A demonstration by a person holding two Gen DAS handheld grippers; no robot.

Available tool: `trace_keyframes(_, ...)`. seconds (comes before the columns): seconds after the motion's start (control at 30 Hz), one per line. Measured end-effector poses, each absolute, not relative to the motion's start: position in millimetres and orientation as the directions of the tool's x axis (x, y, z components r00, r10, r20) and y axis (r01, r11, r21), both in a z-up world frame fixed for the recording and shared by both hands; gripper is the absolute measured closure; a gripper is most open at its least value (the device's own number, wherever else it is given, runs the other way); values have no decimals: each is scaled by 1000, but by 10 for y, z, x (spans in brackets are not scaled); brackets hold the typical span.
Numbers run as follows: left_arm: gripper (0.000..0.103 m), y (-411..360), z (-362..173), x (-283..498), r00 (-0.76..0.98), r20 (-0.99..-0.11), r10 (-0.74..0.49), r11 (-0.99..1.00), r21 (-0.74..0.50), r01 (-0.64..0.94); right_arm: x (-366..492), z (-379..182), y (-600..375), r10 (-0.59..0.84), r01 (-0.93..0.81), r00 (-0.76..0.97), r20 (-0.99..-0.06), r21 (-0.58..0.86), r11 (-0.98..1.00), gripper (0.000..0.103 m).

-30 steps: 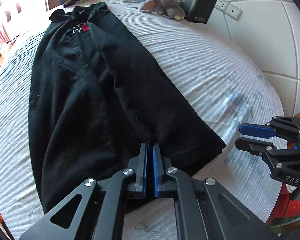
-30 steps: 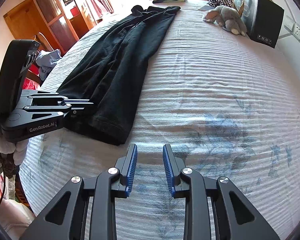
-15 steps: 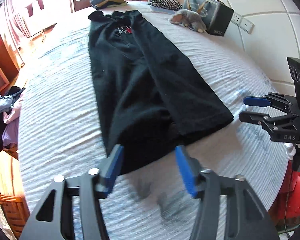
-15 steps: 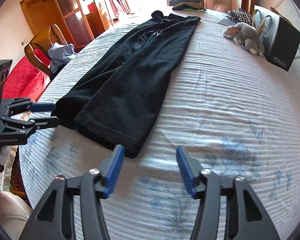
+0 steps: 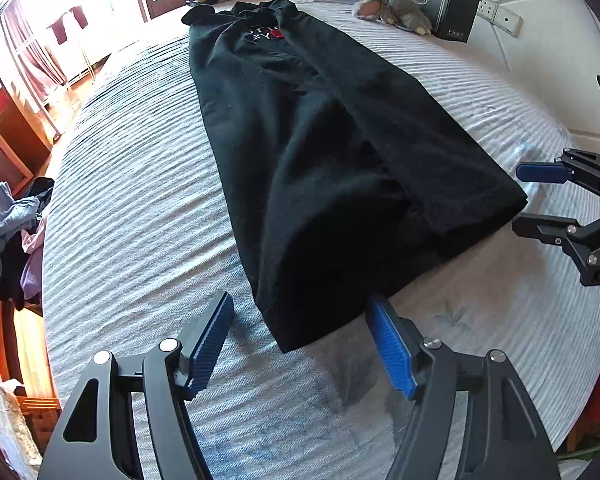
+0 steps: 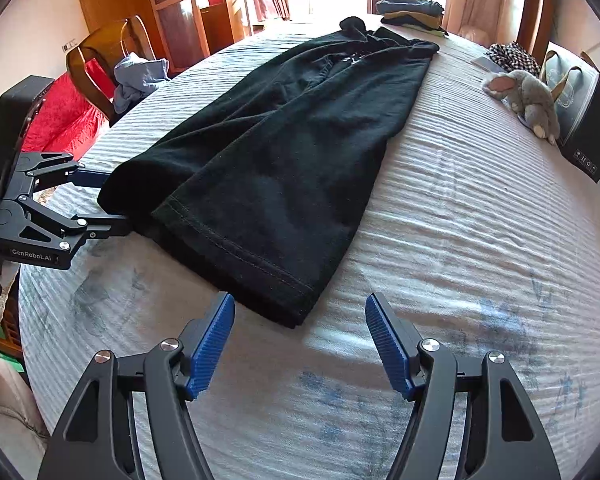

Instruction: Fold clothes

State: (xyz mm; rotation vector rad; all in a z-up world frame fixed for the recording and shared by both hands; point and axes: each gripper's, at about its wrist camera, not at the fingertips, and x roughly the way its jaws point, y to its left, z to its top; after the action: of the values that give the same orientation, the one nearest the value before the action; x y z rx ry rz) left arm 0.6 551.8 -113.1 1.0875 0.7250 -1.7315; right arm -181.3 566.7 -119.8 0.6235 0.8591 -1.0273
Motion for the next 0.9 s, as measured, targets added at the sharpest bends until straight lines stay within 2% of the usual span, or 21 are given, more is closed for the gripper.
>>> trace_keyframes(0.17,36,5494,-1128,-19,-182,-894,-409,-399,-4,917,-1704,-1277,5633,-491,918,245,-836,38,394,35)
trace_keyframes(0.23,42,5504,-1122,-36,-190,-890,-414,-408,-5,913,-1672,-1305,5632,-505,925,233,-831,29,379,35)
trace_keyframes(0.3,56,5522,-1113,-62,-200,-884,-423,-416,-6,909,-1645,-1317,5636,-519,936,211,-829,18,351,34)
trace_keyframes(0.4,58,5519,-1108,-75,-203,-883,-423,-417,-9,909,-1644,-1310,5608,-514,944,204,-833,30,327,33)
trace_keyframes(0.43,58,5521,-1110,-77,-203,-882,-425,-419,-7,908,-1648,-1302,5610,-515,946,202,-833,29,323,36)
trace_keyframes(0.5,62,5504,-1117,-89,-201,-882,-426,-418,-6,908,-1656,-1287,5616,-518,948,197,-833,29,315,53)
trace_keyframes(0.53,67,5513,-1112,-81,-200,-882,-426,-416,-6,909,-1665,-1269,5617,-511,947,224,-830,61,317,77)
trace_keyframes(0.6,84,5510,-1107,-84,-198,-883,-426,-414,-5,910,-1645,-1266,5610,-505,949,220,-834,63,310,78)
trace_keyframes(0.7,95,5490,-1049,-67,-193,-884,-425,-424,6,905,-1647,-1259,5595,-495,951,222,-840,76,298,82)
trace_keyframes(0.73,95,5483,-1004,-55,-196,-883,-427,-430,8,903,-1671,-1243,5589,-491,953,235,-839,99,286,90)
trace_keyframes(0.9,95,5353,-705,23,-226,-859,-460,-470,19,883,-1771,-1047,5556,-548,965,249,-799,155,213,90)
